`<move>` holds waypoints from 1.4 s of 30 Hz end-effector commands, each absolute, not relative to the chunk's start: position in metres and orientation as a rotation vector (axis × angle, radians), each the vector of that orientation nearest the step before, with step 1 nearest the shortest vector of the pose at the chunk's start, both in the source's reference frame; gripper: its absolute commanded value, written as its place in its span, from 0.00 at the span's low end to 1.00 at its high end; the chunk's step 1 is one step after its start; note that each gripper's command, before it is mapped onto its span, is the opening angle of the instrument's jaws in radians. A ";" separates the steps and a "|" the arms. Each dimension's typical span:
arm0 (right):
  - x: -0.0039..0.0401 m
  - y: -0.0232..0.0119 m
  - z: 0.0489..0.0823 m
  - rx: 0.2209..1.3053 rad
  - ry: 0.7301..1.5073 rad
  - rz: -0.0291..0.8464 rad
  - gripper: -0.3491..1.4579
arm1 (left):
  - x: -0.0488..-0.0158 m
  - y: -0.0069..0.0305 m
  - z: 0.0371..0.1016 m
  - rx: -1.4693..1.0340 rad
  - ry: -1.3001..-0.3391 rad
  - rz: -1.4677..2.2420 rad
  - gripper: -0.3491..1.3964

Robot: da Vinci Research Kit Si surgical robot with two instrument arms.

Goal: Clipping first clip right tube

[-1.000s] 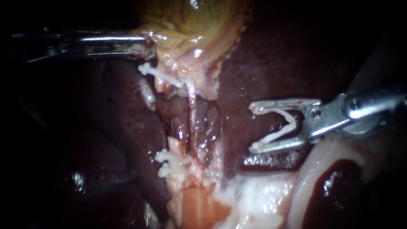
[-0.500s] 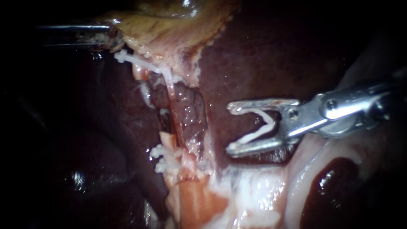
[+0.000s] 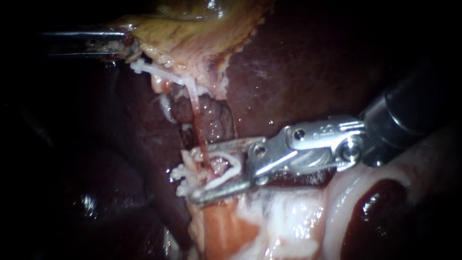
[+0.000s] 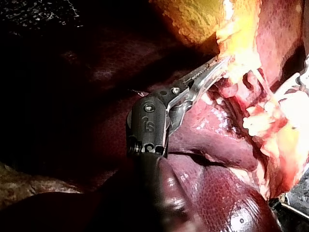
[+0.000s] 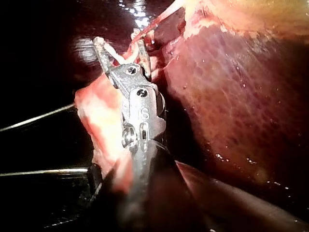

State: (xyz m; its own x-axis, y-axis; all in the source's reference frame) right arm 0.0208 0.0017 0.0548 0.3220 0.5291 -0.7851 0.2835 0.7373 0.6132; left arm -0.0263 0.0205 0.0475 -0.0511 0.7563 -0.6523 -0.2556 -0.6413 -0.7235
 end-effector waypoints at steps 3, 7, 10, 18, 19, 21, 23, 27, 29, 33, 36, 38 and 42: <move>0.0209 0.0009 0.0533 0.845 1.283 0.158 0.46 | -0.0262 0.0205 0.0476 -1.502 -0.551 1.781 0.00; 0.0208 0.0001 0.0521 0.919 1.296 0.126 0.44 | -0.0261 0.0205 0.0477 -1.502 -0.552 1.781 0.00; 0.0207 0.0000 0.0520 0.924 1.299 0.120 0.43 | -0.0261 0.0205 0.0477 -1.502 -0.552 1.782 0.00; 0.0204 0.0003 0.0525 0.919 1.292 0.147 0.37 | -0.0261 0.0206 0.0479 -1.503 -0.553 1.782 0.00; 0.0204 0.0003 0.0525 0.923 1.289 0.152 0.35 | -0.0261 0.0206 0.0479 -1.503 -0.553 1.782 0.00; 0.0203 0.0004 0.0527 0.923 1.289 0.152 0.32 | -0.0261 0.0206 0.0480 -1.503 -0.553 1.782 0.00; 0.0202 0.0005 0.0528 0.927 1.287 0.156 0.29 | -0.0260 0.0207 0.0480 -1.503 -0.553 1.782 0.00; 0.0200 0.0006 0.0529 0.928 1.287 0.155 0.21 | -0.0260 0.0207 0.0480 -1.503 -0.553 1.782 0.00; 0.0199 0.0007 0.0529 0.928 1.287 0.155 0.18 | -0.0260 0.0207 0.0481 -1.503 -0.553 1.782 0.00; 0.0198 0.0009 0.0530 0.933 1.284 0.160 0.12 | -0.0260 0.0207 0.0481 -1.504 -0.553 1.782 0.00; 0.0197 0.0010 0.0532 0.953 1.270 0.182 0.07 | -0.0260 0.0207 0.0481 -1.503 -0.553 1.782 0.00; 0.0196 0.0010 0.0532 0.968 1.258 0.200 0.00 | -0.0260 0.0207 0.0481 -1.503 -0.553 1.782 0.00; 0.0194 0.0014 0.0531 0.992 1.238 0.227 0.00 | -0.0260 0.0207 0.0482 -1.504 -0.554 1.782 0.00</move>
